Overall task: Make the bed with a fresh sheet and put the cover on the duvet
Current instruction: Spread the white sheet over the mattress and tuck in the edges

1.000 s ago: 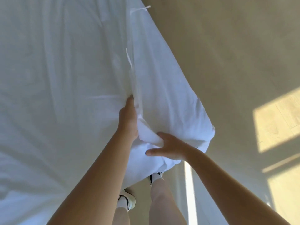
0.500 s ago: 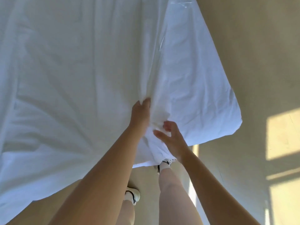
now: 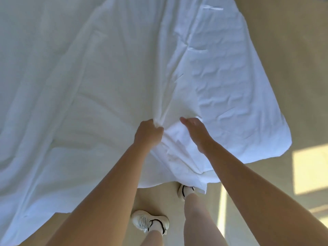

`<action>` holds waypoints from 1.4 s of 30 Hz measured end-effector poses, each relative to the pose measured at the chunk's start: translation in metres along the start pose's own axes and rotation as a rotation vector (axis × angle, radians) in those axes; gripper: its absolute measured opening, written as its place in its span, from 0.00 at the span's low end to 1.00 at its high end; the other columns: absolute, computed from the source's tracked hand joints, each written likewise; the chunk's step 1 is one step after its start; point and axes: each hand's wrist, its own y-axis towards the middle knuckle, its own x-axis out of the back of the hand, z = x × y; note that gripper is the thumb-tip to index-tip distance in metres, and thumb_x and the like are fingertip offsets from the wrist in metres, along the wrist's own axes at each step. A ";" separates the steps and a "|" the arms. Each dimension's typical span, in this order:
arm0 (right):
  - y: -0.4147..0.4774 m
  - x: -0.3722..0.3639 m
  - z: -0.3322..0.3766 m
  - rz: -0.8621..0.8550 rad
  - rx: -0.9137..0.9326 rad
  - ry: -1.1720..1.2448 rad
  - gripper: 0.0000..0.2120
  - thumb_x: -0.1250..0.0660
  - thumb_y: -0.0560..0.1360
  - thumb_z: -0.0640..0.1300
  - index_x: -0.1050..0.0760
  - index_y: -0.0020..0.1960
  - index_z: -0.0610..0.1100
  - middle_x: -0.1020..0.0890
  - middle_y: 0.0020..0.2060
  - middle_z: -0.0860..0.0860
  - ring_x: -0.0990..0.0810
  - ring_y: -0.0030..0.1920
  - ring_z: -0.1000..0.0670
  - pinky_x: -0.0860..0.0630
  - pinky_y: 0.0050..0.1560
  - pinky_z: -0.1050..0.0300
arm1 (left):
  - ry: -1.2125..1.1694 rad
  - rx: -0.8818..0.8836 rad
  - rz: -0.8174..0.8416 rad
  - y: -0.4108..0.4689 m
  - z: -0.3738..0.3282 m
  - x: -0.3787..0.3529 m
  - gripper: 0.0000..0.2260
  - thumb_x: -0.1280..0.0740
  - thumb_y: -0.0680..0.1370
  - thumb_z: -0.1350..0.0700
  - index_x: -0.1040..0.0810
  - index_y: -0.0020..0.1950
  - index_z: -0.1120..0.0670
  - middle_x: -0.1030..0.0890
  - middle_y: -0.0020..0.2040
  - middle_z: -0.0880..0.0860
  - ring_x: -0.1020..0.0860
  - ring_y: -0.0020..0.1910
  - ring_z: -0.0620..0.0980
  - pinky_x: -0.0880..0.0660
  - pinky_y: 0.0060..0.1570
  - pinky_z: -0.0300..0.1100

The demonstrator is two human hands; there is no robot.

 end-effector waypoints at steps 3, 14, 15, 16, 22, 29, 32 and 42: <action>0.033 0.006 0.019 -0.088 -0.032 0.001 0.21 0.34 0.73 0.61 0.29 0.56 0.47 0.28 0.51 0.50 0.28 0.52 0.51 0.30 0.52 0.57 | 0.022 -0.019 0.126 0.015 -0.016 -0.008 0.19 0.35 0.76 0.49 0.27 0.61 0.59 0.23 0.55 0.57 0.22 0.52 0.56 0.25 0.49 0.44; 0.238 0.044 0.097 -0.040 -0.015 0.250 0.41 0.33 0.71 0.63 0.44 0.75 0.45 0.29 0.62 0.51 0.30 0.65 0.47 0.34 0.59 0.54 | 0.028 0.116 -0.188 0.203 -0.121 -0.045 0.55 0.30 0.66 0.33 0.61 0.77 0.56 0.52 0.78 0.56 0.51 0.76 0.55 0.45 0.70 0.56; 0.256 0.046 0.106 -0.017 -0.002 0.263 0.41 0.33 0.71 0.63 0.44 0.75 0.45 0.27 0.56 0.54 0.29 0.61 0.49 0.34 0.57 0.56 | 0.052 0.098 -0.231 0.224 -0.132 -0.047 0.57 0.31 0.64 0.31 0.62 0.77 0.55 0.53 0.78 0.56 0.53 0.77 0.54 0.47 0.71 0.57; 0.274 0.049 0.116 -0.002 0.018 0.265 0.40 0.33 0.71 0.62 0.44 0.75 0.45 0.27 0.50 0.57 0.28 0.56 0.51 0.34 0.53 0.59 | 0.092 0.085 -0.262 0.244 -0.143 -0.048 0.59 0.31 0.62 0.29 0.63 0.77 0.54 0.55 0.78 0.56 0.56 0.77 0.54 0.49 0.71 0.58; 0.369 0.055 0.178 -0.068 0.178 0.168 0.33 0.34 0.72 0.62 0.36 0.68 0.42 0.28 0.55 0.53 0.28 0.56 0.51 0.34 0.52 0.59 | 0.340 0.023 -0.336 0.345 -0.187 -0.040 0.59 0.34 0.62 0.27 0.73 0.72 0.47 0.64 0.77 0.58 0.62 0.76 0.59 0.54 0.69 0.64; 0.465 0.073 0.271 -0.111 0.194 0.361 0.34 0.31 0.73 0.55 0.39 0.72 0.42 0.31 0.49 0.56 0.31 0.49 0.56 0.35 0.50 0.67 | 0.332 -0.057 -0.420 0.438 -0.230 -0.002 0.46 0.36 0.72 0.41 0.65 0.76 0.52 0.57 0.78 0.59 0.58 0.76 0.61 0.55 0.71 0.59; 0.505 0.072 0.305 -0.117 0.184 0.374 0.35 0.30 0.72 0.55 0.42 0.72 0.43 0.30 0.59 0.51 0.30 0.55 0.50 0.33 0.54 0.56 | 0.399 -0.184 -0.497 0.478 -0.240 0.015 0.39 0.37 0.74 0.48 0.56 0.78 0.54 0.50 0.78 0.56 0.52 0.76 0.57 0.52 0.73 0.54; 0.628 0.058 0.386 -0.214 0.201 0.430 0.53 0.26 0.69 0.53 0.61 0.77 0.45 0.35 0.71 0.46 0.32 0.68 0.44 0.32 0.67 0.45 | 0.443 -0.187 -0.501 0.594 -0.279 0.067 0.41 0.36 0.68 0.38 0.50 0.76 0.47 0.52 0.78 0.50 0.55 0.76 0.59 0.55 0.70 0.63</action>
